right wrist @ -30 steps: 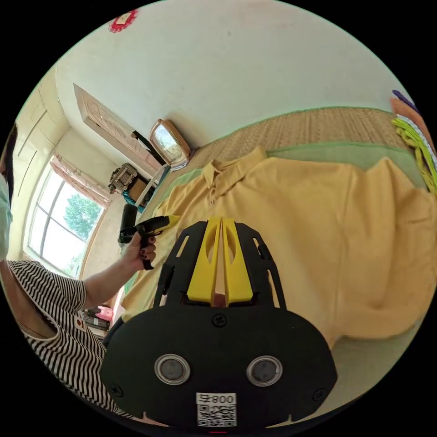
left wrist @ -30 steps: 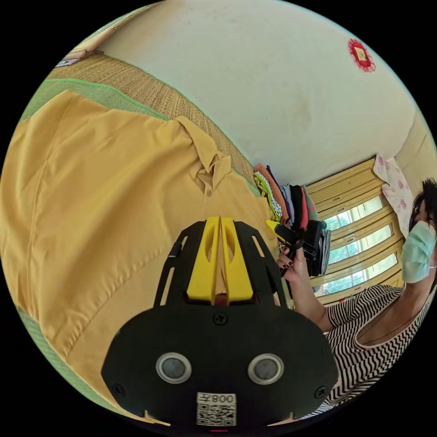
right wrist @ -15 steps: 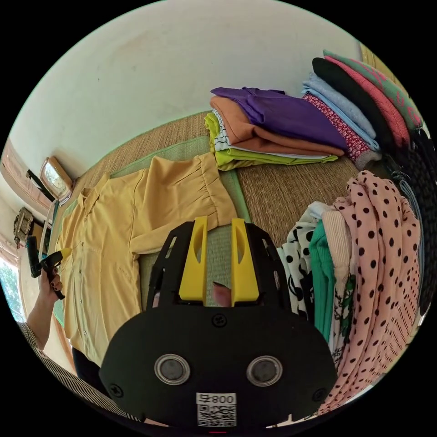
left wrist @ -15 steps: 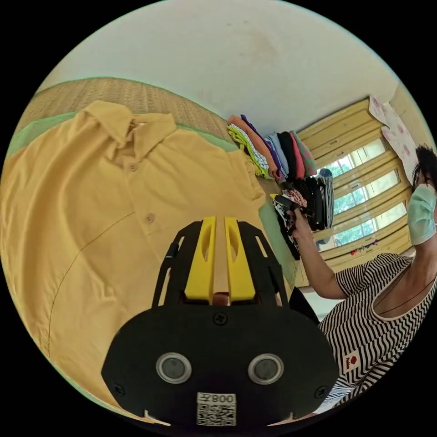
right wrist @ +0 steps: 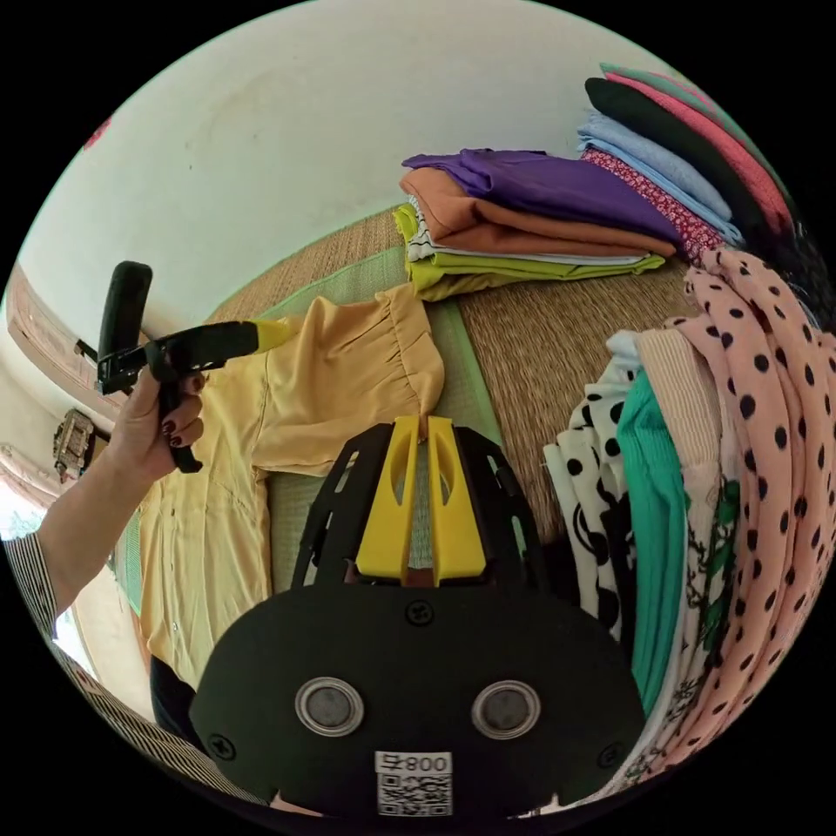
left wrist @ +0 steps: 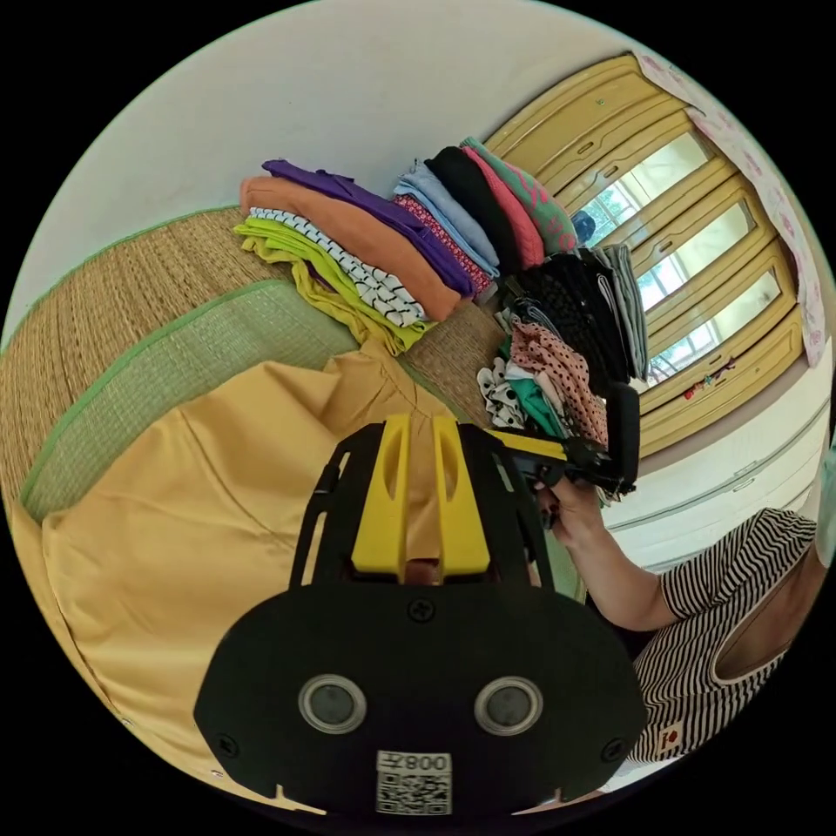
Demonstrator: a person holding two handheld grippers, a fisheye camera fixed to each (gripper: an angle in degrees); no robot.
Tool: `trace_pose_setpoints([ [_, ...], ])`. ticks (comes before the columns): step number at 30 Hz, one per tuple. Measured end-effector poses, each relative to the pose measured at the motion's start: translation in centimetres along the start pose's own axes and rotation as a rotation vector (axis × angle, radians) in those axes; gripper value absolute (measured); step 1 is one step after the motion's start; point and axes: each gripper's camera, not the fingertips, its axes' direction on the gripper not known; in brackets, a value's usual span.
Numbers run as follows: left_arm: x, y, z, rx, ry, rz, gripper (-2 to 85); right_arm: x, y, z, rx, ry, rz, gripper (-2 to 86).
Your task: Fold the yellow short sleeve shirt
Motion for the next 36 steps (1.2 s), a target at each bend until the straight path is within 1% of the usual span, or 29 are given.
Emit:
trace_pose_setpoints([
  [3, 0.6, -1.8, 4.7, -0.053, -0.03, 0.016, 6.7, -0.5, 2.0, -0.6, 0.009, -0.024, -0.013, 1.8],
  [6, 1.6, -2.8, 9.3, -0.115, -0.073, 0.039, 8.5, -1.5, 3.8, -0.7, 0.011, 0.005, -0.065, 1.7],
  [8, 2.7, -3.2, 13.0, -0.162, -0.134, 0.065, 9.5, -1.7, 4.6, -0.9, 0.024, -0.012, -0.084, 1.7],
  [11, 3.9, -3.9, 17.1, -0.189, -0.215, 0.098, 10.3, -1.5, 5.3, -0.9, 0.039, -0.06, -0.108, 1.7],
  [15, 4.5, -4.7, 21.9, -0.255, -0.311, 0.118, 8.7, 0.0, 5.5, -0.7, 0.022, -0.117, -0.09, 1.8],
  [17, 4.5, -4.9, 24.1, -0.26, -0.356, 0.115, 6.2, 0.6, 5.6, -0.8, 0.023, -0.148, -0.084, 1.8],
  [20, 4.5, -5.0, 26.1, -0.263, -0.401, 0.108, 3.6, 1.6, 5.8, -0.7, 0.022, -0.18, -0.072, 1.8],
  [24, 3.9, -5.1, 27.4, -0.239, -0.362, 0.066, 2.9, 2.5, 5.8, -0.5, 0.012, -0.201, -0.061, 1.8],
  [26, 3.8, -5.0, 27.5, -0.193, -0.333, 0.05, 4.1, 3.0, 5.9, -0.5, 0.018, -0.211, -0.052, 1.7],
  [28, 4.0, -5.0, 27.9, -0.187, -0.331, 0.059, 6.1, 3.4, 5.8, -0.3, 0.009, -0.225, -0.049, 1.7],
  [31, 4.2, -5.0, 29.9, -0.258, -0.32, 0.087, 7.4, 3.7, 5.8, -0.2, 0.005, -0.233, -0.049, 1.7],
  [33, 4.7, -5.1, 30.6, -0.271, -0.41, 0.122, 5.5, 3.9, 5.7, -0.1, 0.001, -0.23, -0.052, 1.7],
  [34, 5.2, -5.1, 31.0, -0.284, -0.495, 0.154, 4.5, 4.0, 5.7, -0.1, 0.001, -0.232, -0.052, 1.7],
  [36, 5.6, -5.0, 31.3, -0.291, -0.533, 0.191, 3.7, 4.4, 5.6, 0.1, -0.002, -0.243, -0.044, 1.7],
])
